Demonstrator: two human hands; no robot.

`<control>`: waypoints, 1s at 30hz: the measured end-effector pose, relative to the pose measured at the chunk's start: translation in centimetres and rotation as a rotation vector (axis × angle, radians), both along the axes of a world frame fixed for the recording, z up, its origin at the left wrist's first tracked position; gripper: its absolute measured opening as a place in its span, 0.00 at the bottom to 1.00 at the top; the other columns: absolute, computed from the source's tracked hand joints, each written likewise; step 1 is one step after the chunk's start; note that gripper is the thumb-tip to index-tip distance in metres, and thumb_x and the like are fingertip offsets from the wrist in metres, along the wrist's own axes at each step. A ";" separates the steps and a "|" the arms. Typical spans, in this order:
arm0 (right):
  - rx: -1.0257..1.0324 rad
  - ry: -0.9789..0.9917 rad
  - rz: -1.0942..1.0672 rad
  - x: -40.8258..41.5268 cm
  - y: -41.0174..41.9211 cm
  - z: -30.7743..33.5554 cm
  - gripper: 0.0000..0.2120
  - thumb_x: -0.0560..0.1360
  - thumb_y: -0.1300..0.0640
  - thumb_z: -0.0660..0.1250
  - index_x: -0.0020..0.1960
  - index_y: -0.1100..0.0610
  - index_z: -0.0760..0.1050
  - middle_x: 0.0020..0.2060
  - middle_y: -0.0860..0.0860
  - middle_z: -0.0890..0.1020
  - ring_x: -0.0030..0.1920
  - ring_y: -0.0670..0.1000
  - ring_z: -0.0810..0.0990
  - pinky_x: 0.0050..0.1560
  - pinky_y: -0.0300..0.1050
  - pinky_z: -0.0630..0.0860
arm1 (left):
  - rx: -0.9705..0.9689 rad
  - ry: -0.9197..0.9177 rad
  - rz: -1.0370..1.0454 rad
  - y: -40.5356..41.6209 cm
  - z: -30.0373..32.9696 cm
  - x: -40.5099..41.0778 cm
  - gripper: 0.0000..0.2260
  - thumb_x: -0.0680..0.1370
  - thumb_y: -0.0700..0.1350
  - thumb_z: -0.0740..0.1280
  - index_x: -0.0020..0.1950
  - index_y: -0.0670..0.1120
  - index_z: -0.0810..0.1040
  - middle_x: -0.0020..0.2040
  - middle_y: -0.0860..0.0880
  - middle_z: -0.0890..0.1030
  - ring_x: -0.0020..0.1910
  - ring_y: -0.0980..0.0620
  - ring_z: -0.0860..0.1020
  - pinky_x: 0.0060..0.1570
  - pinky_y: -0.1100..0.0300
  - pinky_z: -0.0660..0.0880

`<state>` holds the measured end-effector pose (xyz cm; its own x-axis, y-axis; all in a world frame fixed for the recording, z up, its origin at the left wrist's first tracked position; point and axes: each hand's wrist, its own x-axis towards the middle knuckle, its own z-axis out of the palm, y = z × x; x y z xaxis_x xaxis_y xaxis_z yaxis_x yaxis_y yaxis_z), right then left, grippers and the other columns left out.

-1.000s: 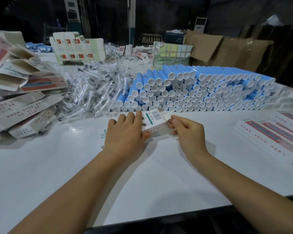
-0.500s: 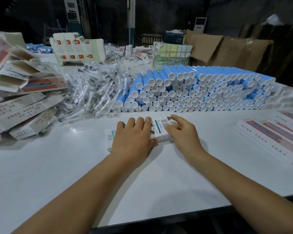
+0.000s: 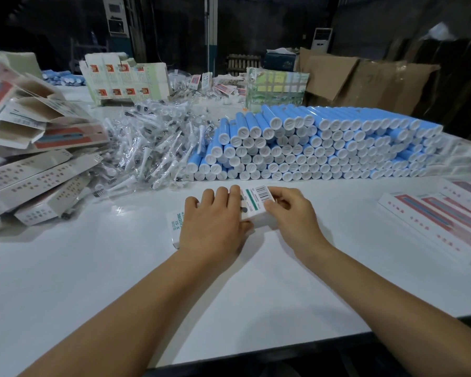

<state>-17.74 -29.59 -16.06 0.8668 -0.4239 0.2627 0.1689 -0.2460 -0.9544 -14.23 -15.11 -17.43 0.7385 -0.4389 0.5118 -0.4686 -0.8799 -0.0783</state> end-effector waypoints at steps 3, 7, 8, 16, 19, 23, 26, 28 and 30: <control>0.173 -0.038 -0.218 0.2 -1.0 0.3 0.20 0.75 0.61 0.67 0.65 0.48 0.69 0.59 0.47 0.71 0.53 0.42 0.73 0.54 0.40 0.74 | -0.065 0.015 -0.006 0.1 0.2 0.2 0.31 0.77 0.64 0.55 0.73 0.48 0.55 0.62 0.50 0.70 0.58 0.47 0.68 0.52 0.51 0.63; 1.073 0.177 0.214 0.2 -1.2 1.1 0.20 0.71 0.54 0.68 0.59 0.63 0.75 0.55 0.60 0.81 0.53 0.58 0.82 0.55 0.53 0.78 | -0.080 0.036 -0.011 -0.1 0.4 0.1 0.32 0.77 0.65 0.52 0.75 0.47 0.54 0.64 0.50 0.69 0.60 0.47 0.68 0.52 0.52 0.62; 1.089 0.187 0.291 0.2 -1.0 1.0 0.22 0.69 0.52 0.68 0.59 0.63 0.75 0.56 0.62 0.81 0.55 0.59 0.81 0.57 0.55 0.78 | -0.072 0.035 -0.017 -0.3 0.4 0.0 0.33 0.76 0.65 0.50 0.75 0.47 0.55 0.64 0.50 0.69 0.59 0.47 0.68 0.52 0.52 0.62; 0.250 -0.047 0.032 0.1 -0.1 -0.3 0.08 0.78 0.65 0.61 0.47 0.57 0.77 0.38 0.50 0.84 0.39 0.49 0.84 0.36 0.42 0.79 | -0.021 -0.026 -0.033 -0.8 0.2 -0.7 0.33 0.75 0.65 0.54 0.72 0.44 0.64 0.57 0.47 0.74 0.52 0.45 0.73 0.48 0.50 0.66; -0.387 -0.095 -0.090 -0.3 0.0 -0.9 0.11 0.80 0.62 0.56 0.55 0.56 0.76 0.38 0.44 0.80 0.38 0.43 0.79 0.37 0.30 0.73 | -0.016 -0.067 -0.048 -0.8 -0.1 -0.9 0.34 0.74 0.66 0.62 0.69 0.42 0.68 0.53 0.47 0.76 0.48 0.45 0.74 0.45 0.49 0.69; -0.528 -0.110 -0.117 -0.2 -0.3 -1.2 0.17 0.81 0.58 0.55 0.68 0.62 0.70 0.47 0.49 0.79 0.43 0.47 0.77 0.39 0.25 0.69 | -0.001 -0.078 -0.052 -0.8 0.2 -1.1 0.33 0.75 0.64 0.59 0.69 0.41 0.69 0.53 0.46 0.77 0.48 0.44 0.74 0.44 0.49 0.69; -0.373 -0.052 -0.057 -0.6 0.0 -1.0 0.16 0.82 0.57 0.56 0.67 0.61 0.71 0.49 0.53 0.82 0.46 0.51 0.80 0.49 0.42 0.77 | 0.025 -0.073 -0.043 -0.8 0.2 -1.2 0.34 0.75 0.65 0.61 0.70 0.41 0.69 0.53 0.46 0.77 0.48 0.44 0.74 0.44 0.49 0.69; 0.049 -0.014 0.066 -0.7 0.0 -0.6 0.15 0.82 0.55 0.55 0.60 0.59 0.77 0.45 0.52 0.84 0.46 0.51 0.82 0.48 0.49 0.81 | 0.032 -0.067 -0.032 -0.7 0.1 -1.1 0.34 0.75 0.65 0.61 0.71 0.41 0.67 0.55 0.46 0.76 0.50 0.43 0.74 0.46 0.49 0.68; 0.430 0.021 0.192 -0.5 -0.2 -0.1 0.16 0.82 0.54 0.54 0.50 0.57 0.80 0.43 0.54 0.85 0.46 0.52 0.84 0.47 0.49 0.82 | 0.030 -0.064 -0.018 -0.6 0.1 -1.0 0.34 0.75 0.64 0.60 0.72 0.42 0.65 0.56 0.46 0.75 0.51 0.44 0.73 0.47 0.49 0.68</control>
